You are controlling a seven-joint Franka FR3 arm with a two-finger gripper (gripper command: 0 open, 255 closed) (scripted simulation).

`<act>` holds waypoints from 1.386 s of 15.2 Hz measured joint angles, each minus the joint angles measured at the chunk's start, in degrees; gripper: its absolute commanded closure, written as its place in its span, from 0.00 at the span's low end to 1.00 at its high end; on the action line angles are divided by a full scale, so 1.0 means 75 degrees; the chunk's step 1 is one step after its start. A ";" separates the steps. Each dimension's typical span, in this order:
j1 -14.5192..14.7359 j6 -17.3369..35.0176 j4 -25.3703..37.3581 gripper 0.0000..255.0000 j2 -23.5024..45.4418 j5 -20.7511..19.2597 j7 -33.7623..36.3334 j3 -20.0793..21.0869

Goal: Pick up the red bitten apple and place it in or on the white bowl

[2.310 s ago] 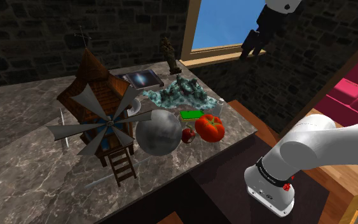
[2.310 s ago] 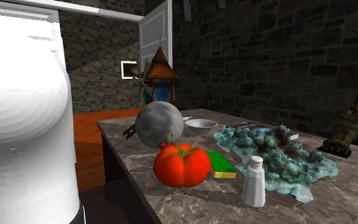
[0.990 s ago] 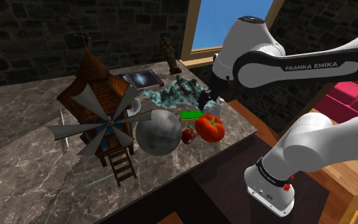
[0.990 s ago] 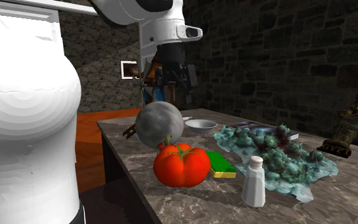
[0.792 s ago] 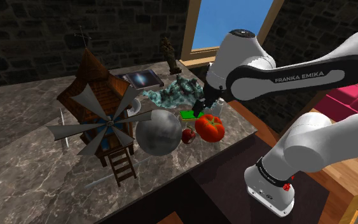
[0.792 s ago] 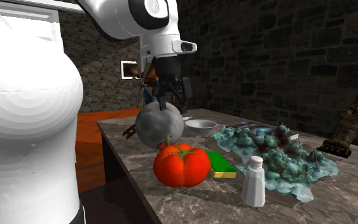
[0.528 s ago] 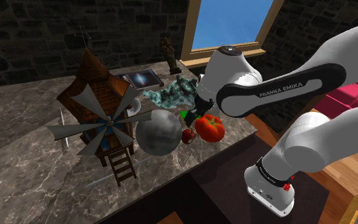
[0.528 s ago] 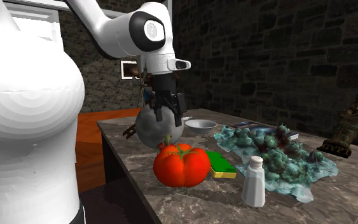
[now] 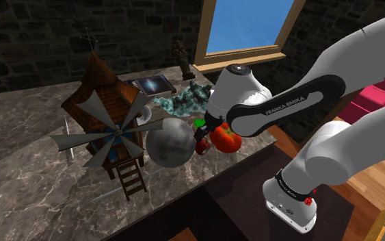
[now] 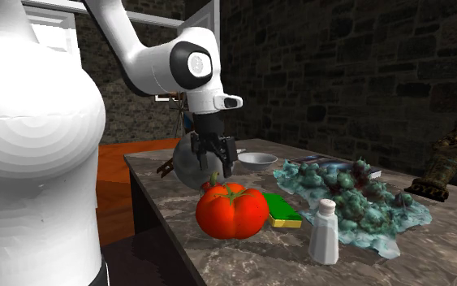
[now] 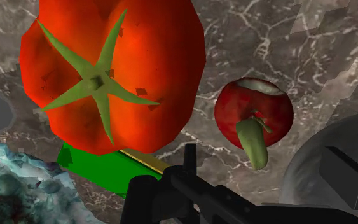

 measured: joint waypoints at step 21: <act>0.0037 -0.0313 0.0098 1.00 -0.0226 0.0042 -0.0067 -0.0071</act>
